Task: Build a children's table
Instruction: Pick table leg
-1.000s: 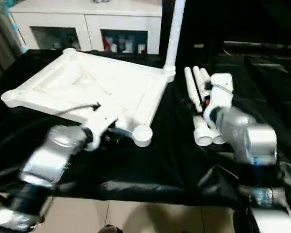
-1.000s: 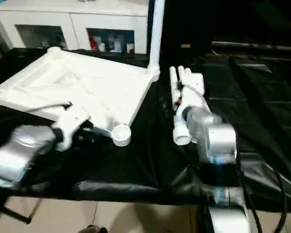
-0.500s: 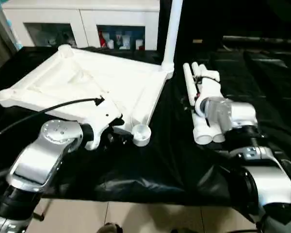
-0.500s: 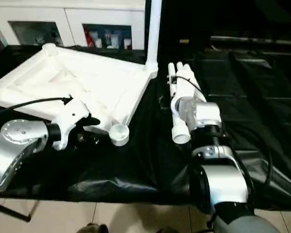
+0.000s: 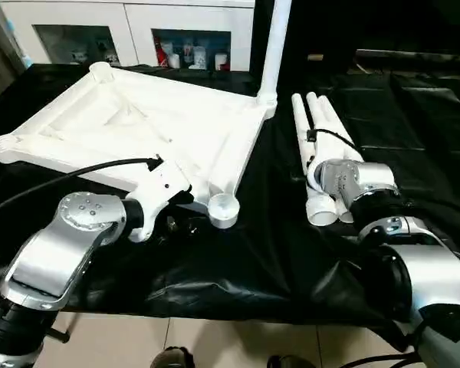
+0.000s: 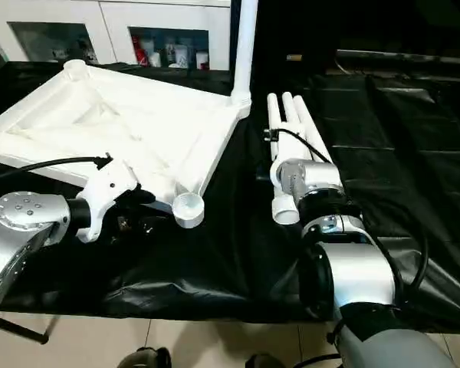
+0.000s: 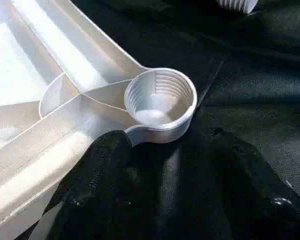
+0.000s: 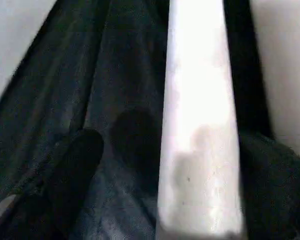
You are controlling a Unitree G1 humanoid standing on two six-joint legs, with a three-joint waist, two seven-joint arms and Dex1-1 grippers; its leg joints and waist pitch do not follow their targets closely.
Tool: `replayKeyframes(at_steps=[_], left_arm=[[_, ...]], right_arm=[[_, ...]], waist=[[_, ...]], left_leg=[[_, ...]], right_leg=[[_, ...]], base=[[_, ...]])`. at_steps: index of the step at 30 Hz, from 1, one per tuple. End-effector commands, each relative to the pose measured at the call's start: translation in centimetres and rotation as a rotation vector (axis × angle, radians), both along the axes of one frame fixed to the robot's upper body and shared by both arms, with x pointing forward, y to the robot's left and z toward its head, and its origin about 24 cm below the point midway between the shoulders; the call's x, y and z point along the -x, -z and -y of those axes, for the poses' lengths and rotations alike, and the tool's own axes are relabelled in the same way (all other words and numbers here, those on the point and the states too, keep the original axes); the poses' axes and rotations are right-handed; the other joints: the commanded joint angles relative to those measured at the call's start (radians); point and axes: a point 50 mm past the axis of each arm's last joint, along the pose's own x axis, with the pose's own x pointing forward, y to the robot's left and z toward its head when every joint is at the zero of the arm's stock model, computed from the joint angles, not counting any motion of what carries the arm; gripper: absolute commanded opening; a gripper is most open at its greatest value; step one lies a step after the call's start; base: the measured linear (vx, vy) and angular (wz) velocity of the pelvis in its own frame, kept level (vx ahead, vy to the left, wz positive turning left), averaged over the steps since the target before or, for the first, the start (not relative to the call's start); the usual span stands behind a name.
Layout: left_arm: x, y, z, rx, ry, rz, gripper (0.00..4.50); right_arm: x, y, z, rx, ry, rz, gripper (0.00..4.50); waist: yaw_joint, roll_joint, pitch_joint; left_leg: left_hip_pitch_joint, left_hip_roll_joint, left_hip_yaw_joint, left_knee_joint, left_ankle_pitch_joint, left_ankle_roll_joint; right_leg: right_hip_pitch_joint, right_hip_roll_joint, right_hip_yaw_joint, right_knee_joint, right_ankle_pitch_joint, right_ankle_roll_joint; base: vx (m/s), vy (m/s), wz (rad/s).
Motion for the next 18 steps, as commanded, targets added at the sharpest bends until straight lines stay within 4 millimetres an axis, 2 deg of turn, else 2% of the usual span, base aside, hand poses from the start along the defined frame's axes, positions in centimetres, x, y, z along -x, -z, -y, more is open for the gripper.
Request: replayKeyframes(at_steps=[1,11,18], left_arm=[[0.3,-0.3,0.0,-0.008,0.01,0.009,2.97],[0.3,-0.6,0.1,-0.006,0.014,0.007,2.97],[0.3,-0.7,0.0,-0.008,0.013,0.01,3.02]], right_arm=[[-0.2,-0.7,-0.6,-0.077,-0.005,-0.007,4.5],[0.0,-0.3,-1.1,-0.121,-0.021,-0.053,4.5],[0.3,0.3,-1.6,-0.139,-0.033,-0.089,3.92]], waist=[[-0.001,0.004,-0.068],[0.0,0.003,-0.068],[0.0,0.003,-0.066]], left_leg=[[0.03,0.017,-0.001,-0.069,-0.254,-0.052],[0.03,0.017,0.0,-0.068,-0.243,-0.052],[0.03,0.018,-0.001,-0.07,-0.254,-0.058]], right_leg=[[0.042,-0.03,0.026,-0.053,-0.136,-0.221],[0.041,-0.03,0.026,-0.052,-0.132,-0.227],[0.038,-0.03,0.026,-0.053,-0.144,-0.222]], base=[[0.0,0.0,0.0],[0.0,0.0,0.0],[0.0,0.0,0.0]])
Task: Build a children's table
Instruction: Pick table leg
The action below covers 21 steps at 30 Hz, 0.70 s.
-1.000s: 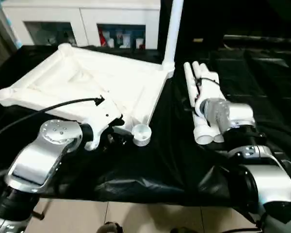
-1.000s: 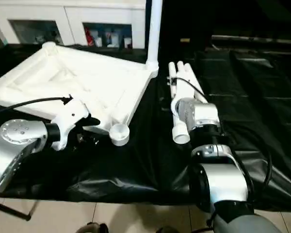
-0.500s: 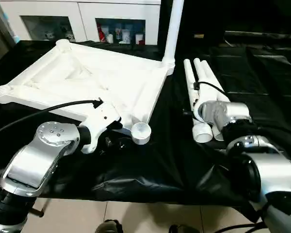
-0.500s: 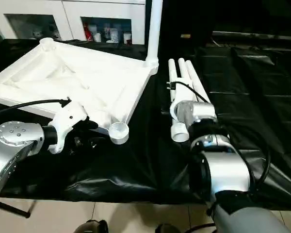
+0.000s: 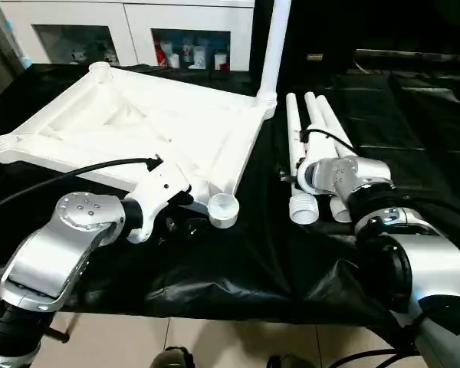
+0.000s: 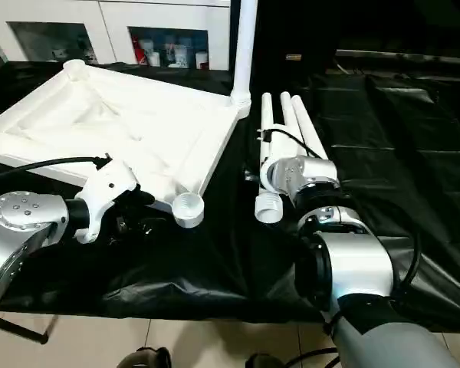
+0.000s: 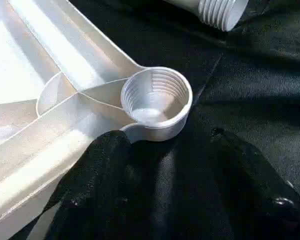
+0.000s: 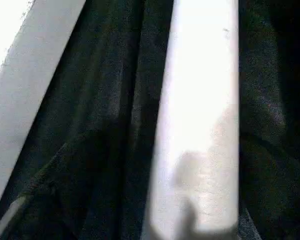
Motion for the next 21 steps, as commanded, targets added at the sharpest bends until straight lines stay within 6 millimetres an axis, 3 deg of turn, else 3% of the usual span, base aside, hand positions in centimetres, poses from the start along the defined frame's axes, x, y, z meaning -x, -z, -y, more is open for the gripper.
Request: replayKeyframes(at_steps=[1,13,14,17,20,21], left_arm=[[0.1,-0.5,0.0,-0.004,0.01,0.02,3.02],[-0.2,-0.8,0.3,0.006,0.014,0.024,3.02],[-0.2,-0.8,0.3,0.008,0.01,0.027,3.02],[-0.7,-0.9,0.1,0.017,-0.019,0.05,3.36],[-1.2,-1.1,0.0,0.033,-0.05,0.073,3.42],[-1.5,-1.3,-0.1,0.04,-0.079,0.094,3.72]], right_arm=[[0.1,0.1,-0.3,-0.024,-0.005,-0.021,3.8],[0.1,0.1,-0.2,-0.045,0.016,-0.025,2.78],[0.1,0.2,-0.1,-0.049,0.027,-0.024,2.71],[0.2,0.6,0.2,-0.067,0.052,-0.024,2.41],[0.3,0.9,0.3,-0.07,0.064,-0.025,2.17],[0.3,1.0,0.3,-0.077,0.075,-0.016,2.01]], waist=[[0.0,0.004,-0.067],[0.001,0.004,-0.071],[0.002,0.008,-0.073],[0.003,0.009,-0.078],[0.003,0.01,-0.08],[0.003,0.01,-0.081]], left_leg=[[0.03,0.017,-0.002,-0.07,-0.255,-0.059],[0.03,0.017,-0.001,-0.068,-0.241,-0.06],[0.031,0.017,-0.001,-0.068,-0.24,-0.061],[0.031,0.016,-0.001,-0.065,-0.226,-0.063],[0.03,0.016,-0.001,-0.064,-0.228,-0.063],[0.03,0.016,0.0,-0.063,-0.231,-0.065]], right_leg=[[0.039,-0.031,0.026,-0.053,-0.147,-0.221],[0.041,-0.031,0.026,-0.051,-0.129,-0.223],[0.042,-0.031,0.026,-0.05,-0.126,-0.224],[0.045,-0.03,0.025,-0.047,-0.099,-0.23],[0.045,-0.03,0.024,-0.047,-0.095,-0.233],[0.046,-0.03,0.024,-0.047,-0.096,-0.234]], base=[[0.0,0.0,0.0],[0.0,0.0,0.0],[0.0,0.0,0.0],[0.0,0.0,0.0],[0.0,0.0,0.0],[0.0,0.0,0.0]])
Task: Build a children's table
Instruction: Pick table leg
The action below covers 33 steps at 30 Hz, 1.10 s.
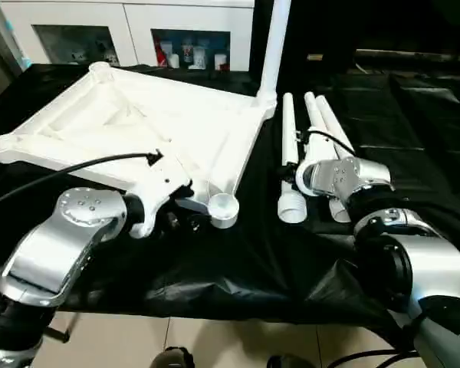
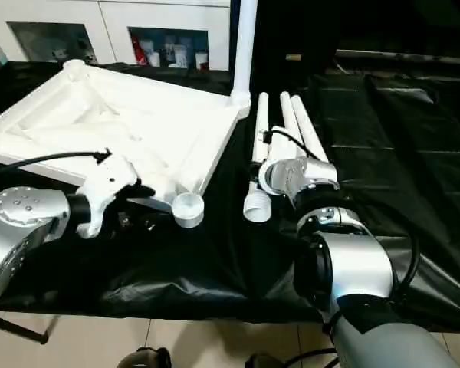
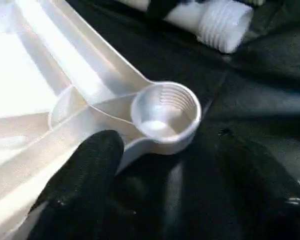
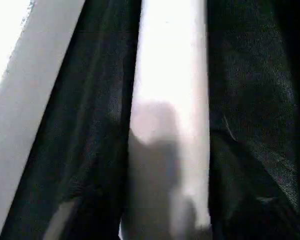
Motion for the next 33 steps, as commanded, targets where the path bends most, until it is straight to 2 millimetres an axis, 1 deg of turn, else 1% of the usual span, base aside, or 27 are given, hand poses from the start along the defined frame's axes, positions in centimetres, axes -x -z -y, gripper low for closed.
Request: replayKeyframes(at_steps=[1,2,3,4,5,6,7,9,10,13,14,15,16,17,18,19,20,21,22,23,24,25,26,27,29,31,33], left_arm=[[-0.6,-0.8,-0.4,0.006,-0.047,0.051,3.72],[-0.6,-0.8,-0.4,0.006,-0.047,0.051,3.8],[-0.8,-0.8,-0.5,-0.001,-0.06,0.05,3.79],[-1.2,-0.9,-0.4,0.014,-0.092,0.064,3.79],[-1.4,-0.9,-0.3,0.023,-0.104,0.07,3.87],[-1.6,-1.0,-0.2,0.038,-0.119,0.077,4.03],[-2.2,-1.4,0.1,0.11,-0.16,0.106,4.18],[-2.6,-1.7,0.3,0.156,-0.183,0.131,4.23],[-2.8,-1.9,0.6,0.201,-0.189,0.145,4.34],[-3.1,-2.4,1.3,0.266,-0.198,0.178,4.45],[-3.5,-2.9,2.2,0.335,-0.217,0.203,4.45],[-3.5,-3.0,2.3,0.344,-0.219,0.207,4.45],[-3.7,-3.2,2.7,0.379,-0.224,0.222,4.45],[-3.9,-3.7,3.1,0.424,-0.229,0.25,4.45],[-4.1,-5.1,4.5,0.56,-0.225,0.265,4.45],[-4.1,-5.1,4.5,0.56,-0.225,0.265,4.45],[-4.2,-5.9,5.5,0.664,-0.197,0.218,4.45],[-4.1,-6.2,5.9,0.703,-0.176,0.188,4.45],[-4.3,-6.4,6.3,0.769,-0.182,0.117,4.45],[-4.7,-6.9,6.8,0.861,-0.199,0.015,4.45],[-4.7,-6.9,6.8,0.861,-0.199,0.015,4.45],[-4.8,-7.2,7.1,0.877,-0.194,-0.008,4.45],[-4.9,-7.5,7.5,0.894,-0.171,-0.021,4.45],[-4.9,-7.9,7.8,0.912,-0.151,-0.029,4.45],[-5.2,-8.5,8.4,0.972,-0.136,-0.03,4.45],[-5.7,-8.6,8.8,1.007,-0.155,-0.054,4.45],[-5.8,-8.5,8.9,0.998,-0.17,-0.058,4.45]], right_arm=[[0.2,0.6,0.3,-0.017,0.029,-0.007,2.01],[0.2,0.6,0.3,-0.017,0.029,-0.007,1.96],[0.2,0.6,0.3,-0.024,0.04,0.004,1.92],[0.1,0.3,0.4,-0.041,0.061,0.04,1.9],[0.0,0.2,0.5,-0.044,0.065,0.054,1.88],[-0.1,0.0,0.5,-0.046,0.068,0.074,1.88],[-0.2,-0.8,0.6,-0.049,0.069,0.138,1.87],[-0.3,-1.3,0.6,-0.055,0.07,0.178,1.86],[-0.3,-1.8,0.9,-0.059,0.095,0.204,1.86],[-0.2,-2.7,1.2,-0.069,0.127,0.262,1.86],[0.0,-4.4,1.7,-0.052,0.154,0.399,1.86],[0.0,-4.6,1.8,-0.048,0.156,0.422,1.86],[0.2,-5.7,2.0,-0.033,0.163,0.512,1.86],[0.6,-6.9,2.2,-0.016,0.159,0.619,1.86],[2.3,-9.3,2.5,0.025,0.128,0.815,1.86],[2.3,-9.3,2.5,0.025,0.128,0.815,1.86],[3.8,-10.6,2.8,0.027,0.104,0.908,1.86],[4.3,-10.9,2.9,0.011,0.099,0.936,1.86],[5.2,-11.4,3.1,-0.007,0.07,0.973,1.86],[6.7,-12.0,3.1,-0.024,-0.005,1.04,1.86],[6.7,-12.0,3.1,-0.024,-0.005,1.04,1.86],[7.5,-12.2,2.8,-0.027,-0.059,1.06,1.86],[8.2,-12.1,2.5,-0.022,-0.119,1.064,1.85],[8.8,-11.7,2.0,-0.017,-0.18,1.049,1.85],[9.6,-10.5,1.0,0.024,-0.298,1.021,1.85],[10.3,-9.4,-0.2,0.078,-0.408,0.999,1.85],[10.5,-9.1,-0.6,0.088,-0.436,0.991,1.85]], waist=[[0.003,0.015,-0.084],[0.003,0.012,-0.084],[0.003,0.012,-0.083],[0.004,0.017,-0.087],[0.004,0.014,-0.085],[0.005,0.014,-0.089],[0.008,0.02,-0.092],[0.011,0.016,-0.095],[0.011,0.017,-0.098],[0.013,0.013,-0.097],[0.015,0.009,-0.096],[0.019,0.01,-0.098],[0.019,0.005,-0.1],[0.027,0.004,-0.099],[0.029,0.0,-0.099],[0.043,0.001,-0.105],[0.037,-0.005,-0.103],[0.044,-0.001,-0.106],[0.04,-0.003,-0.104],[0.04,-0.003,-0.1],[0.045,-0.001,-0.1],[0.045,0.0,-0.098],[0.045,-0.003,-0.094],[0.045,0.005,-0.097],[0.042,0.0,-0.095],[0.04,-0.001,-0.097],[0.039,-0.003,-0.099]], left_leg=[[0.031,0.016,-0.001,-0.064,-0.231,-0.068],[0.032,0.016,-0.001,-0.064,-0.236,-0.068],[0.031,0.016,-0.001,-0.065,-0.241,-0.068],[0.033,0.015,-0.001,-0.063,-0.245,-0.07],[0.032,0.015,0.0,-0.063,-0.246,-0.07],[0.031,0.015,-0.002,-0.063,-0.235,-0.07],[0.033,0.015,-0.002,-0.061,-0.232,-0.07],[0.03,0.014,-0.002,-0.059,-0.212,-0.065],[0.03,0.013,-0.003,-0.057,-0.2,-0.06],[0.028,0.013,-0.002,-0.057,-0.182,-0.053],[0.028,0.013,0.0,-0.057,-0.183,-0.045],[0.03,0.014,0.0,-0.055,-0.185,-0.046],[0.029,0.014,-0.002,-0.055,-0.178,-0.044],[0.027,0.013,-0.001,-0.056,-0.167,-0.036],[0.027,0.014,0.001,-0.055,-0.163,-0.031],[0.031,0.019,-0.001,-0.051,-0.133,-0.026],[0.024,0.012,0.0,-0.051,-0.102,-0.01],[0.028,0.015,-0.001,-0.049,-0.098,-0.004],[0.024,0.013,-0.001,-0.051,-0.107,0.006],[0.025,0.012,0.002,-0.049,-0.128,0.006],[0.028,0.013,0.002,-0.048,-0.141,0.009],[0.023,0.01,-0.002,-0.05,-0.159,0.017],[0.024,0.01,-0.001,-0.05,-0.175,0.018],[0.023,0.01,-0.003,-0.05,-0.178,0.015],[0.02,0.009,-0.004,-0.052,-0.209,0.002],[0.019,0.011,-0.008,-0.053,-0.215,-0.007],[0.019,0.01,-0.008,-0.053,-0.219,-0.005]], right_leg=[[0.047,-0.031,0.024,-0.047,-0.092,-0.233],[0.046,-0.03,0.024,-0.048,-0.092,-0.233],[0.046,-0.029,0.024,-0.049,-0.098,-0.232],[0.048,-0.031,0.024,-0.049,-0.101,-0.231],[0.047,-0.03,0.025,-0.051,-0.101,-0.229],[0.05,-0.03,0.024,-0.048,-0.092,-0.23],[0.05,-0.032,0.024,-0.047,-0.086,-0.23],[0.054,-0.03,0.024,-0.047,-0.047,-0.232],[0.055,-0.03,0.023,-0.043,-0.035,-0.235],[0.056,-0.028,0.023,-0.045,-0.016,-0.23],[0.055,-0.026,0.024,-0.048,-0.019,-0.222],[0.054,-0.03,0.025,-0.048,-0.024,-0.217],[0.058,-0.031,0.024,-0.046,-0.026,-0.215],[0.057,-0.03,0.025,-0.05,-0.04,-0.2],[0.057,-0.03,0.026,-0.052,-0.038,-0.193],[0.06,-0.033,0.027,-0.047,0.001,-0.187],[0.063,-0.026,0.027,-0.044,0.033,-0.19],[0.059,-0.028,0.026,-0.043,0.039,-0.194],[0.06,-0.028,0.025,-0.044,0.021,-0.197],[0.061,-0.029,0.027,-0.046,0.005,-0.198],[0.058,-0.029,0.026,-0.049,-0.01,-0.199],[0.062,-0.029,0.023,-0.053,-0.051,-0.196],[0.06,-0.028,0.024,-0.063,-0.099,-0.178],[0.062,-0.03,0.025,-0.062,-0.113,-0.176],[0.061,-0.03,0.024,-0.076,-0.193,-0.156],[0.062,-0.032,0.023,-0.078,-0.211,-0.149],[0.061,-0.032,0.023,-0.079,-0.22,-0.147]], base=[[0.0,0.0,0.0],[0.0,0.0,0.0],[0.0,0.0,0.0],[0.0,0.0,0.0],[0.0,0.0,0.0],[0.0,0.0,0.0],[0.0,0.0,0.0],[0.0,0.0,0.0],[0.0,0.0,0.0],[0.0,0.0,0.0],[0.0,0.0,0.0],[0.0,0.0,0.0],[0.0,0.0,0.0],[0.0,0.0,0.0],[0.0,0.0,0.0],[0.0,0.0,0.0],[0.0,0.0,0.0],[0.0,0.0,0.0],[0.0,0.0,0.0],[0.0,0.0,0.0],[0.0,0.0,0.0],[0.0,0.0,0.0],[0.0,0.0,0.0],[0.0,0.0,0.0],[0.0,0.0,0.0],[0.0,0.0,0.0],[0.0,0.0,0.0]])
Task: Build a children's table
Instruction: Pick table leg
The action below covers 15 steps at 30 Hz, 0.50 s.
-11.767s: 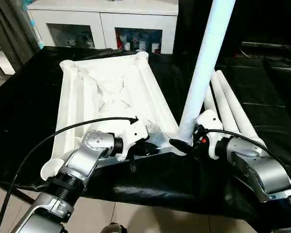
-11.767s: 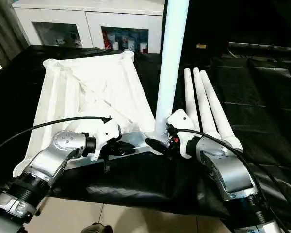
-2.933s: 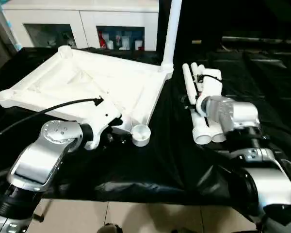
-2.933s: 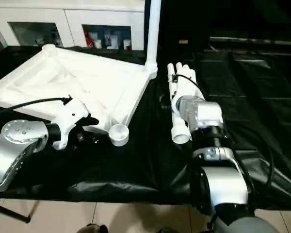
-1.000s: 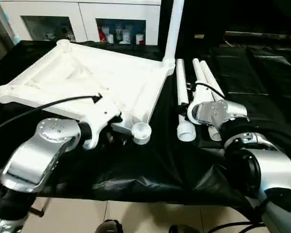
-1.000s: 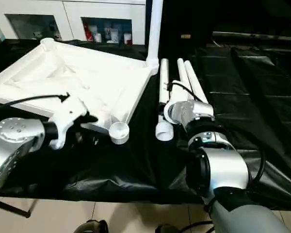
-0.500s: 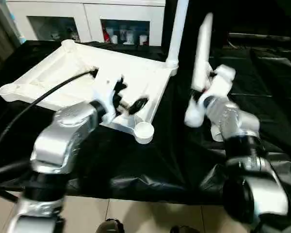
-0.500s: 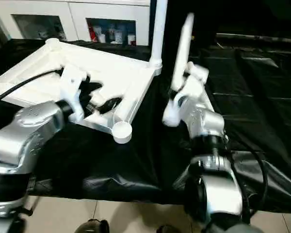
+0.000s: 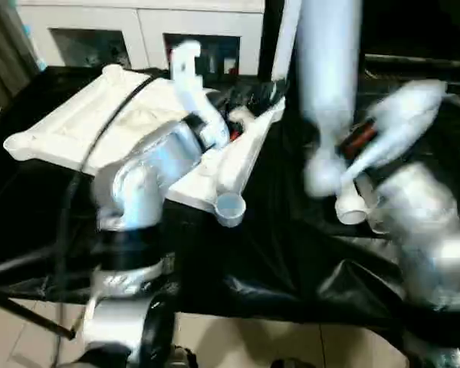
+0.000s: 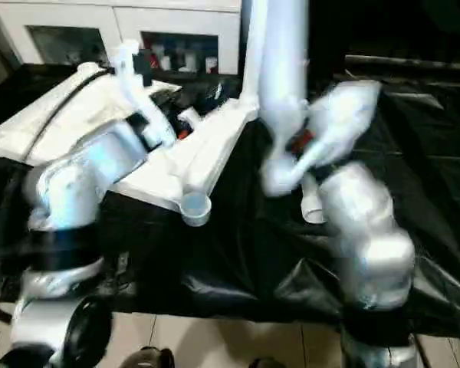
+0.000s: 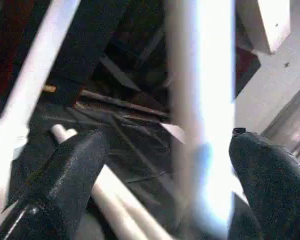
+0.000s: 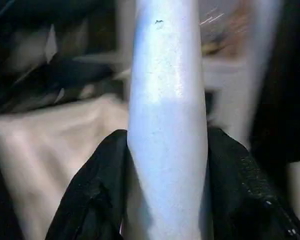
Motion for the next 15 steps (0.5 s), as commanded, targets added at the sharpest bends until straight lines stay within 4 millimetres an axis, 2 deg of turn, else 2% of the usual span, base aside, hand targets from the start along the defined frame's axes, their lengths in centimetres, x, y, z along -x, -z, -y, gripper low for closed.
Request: replayKeyframes(at_steps=[1,5,8,10,12,13,15], left_arm=[[-0.2,0.0,0.1,0.012,-0.011,-0.022,4.45],[0.0,-0.7,0.9,0.091,0.029,-0.063,4.45],[0.2,-0.9,1.3,0.124,0.056,-0.079,4.45],[0.1,-0.6,1.4,0.118,0.051,-0.106,4.1],[0.0,-0.3,1.4,0.111,0.037,-0.125,4.1],[-0.2,0.5,1.4,0.067,0.002,-0.179,4.1],[-0.3,1.1,1.4,0.034,-0.033,-0.207,3.92]], right_arm=[[0.4,-0.6,-1.0,0.051,-0.041,0.037,1.85],[0.5,0.7,-1.8,0.164,-0.048,-0.019,1.85],[0.5,1.0,-2.1,0.19,-0.051,-0.028,1.85],[0.4,1.0,-2.4,0.2,-0.05,-0.027,1.85],[0.4,1.0,-2.5,0.203,-0.049,-0.026,1.85],[0.3,1.0,-2.8,0.213,-0.038,-0.025,1.85],[0.2,1.0,-3.0,0.221,-0.034,-0.024,1.85]], waist=[[0.008,-0.011,-0.095],[0.013,-0.012,-0.1],[0.017,-0.011,-0.103],[0.02,-0.011,-0.103],[0.022,-0.012,-0.103],[0.023,-0.013,-0.103],[0.024,-0.014,-0.102]], left_leg=[[0.018,0.012,-0.006,-0.058,-0.209,-0.001],[0.017,0.013,-0.007,-0.052,-0.168,0.004],[0.017,0.013,-0.006,-0.047,-0.144,0.023],[0.017,0.013,-0.005,-0.047,-0.145,0.028],[0.018,0.014,-0.005,-0.046,-0.145,0.029],[0.018,0.014,-0.005,-0.045,-0.147,0.026],[0.018,0.013,-0.006,-0.046,-0.155,0.023]], right_leg=[[0.054,-0.032,0.024,-0.079,-0.213,-0.155],[0.058,-0.031,0.024,-0.066,-0.143,-0.187],[0.058,-0.031,0.024,-0.062,-0.1,-0.2],[0.058,-0.031,0.024,-0.062,-0.102,-0.201],[0.058,-0.031,0.024,-0.063,-0.107,-0.197],[0.058,-0.03,0.025,-0.061,-0.11,-0.193],[0.057,-0.031,0.025,-0.064,-0.132,-0.183]], base=[[0.0,0.0,0.0],[0.0,0.0,0.0],[0.0,0.0,0.0],[0.0,0.0,0.0],[0.0,0.0,0.0],[0.0,0.0,0.0],[0.0,0.0,0.0]])
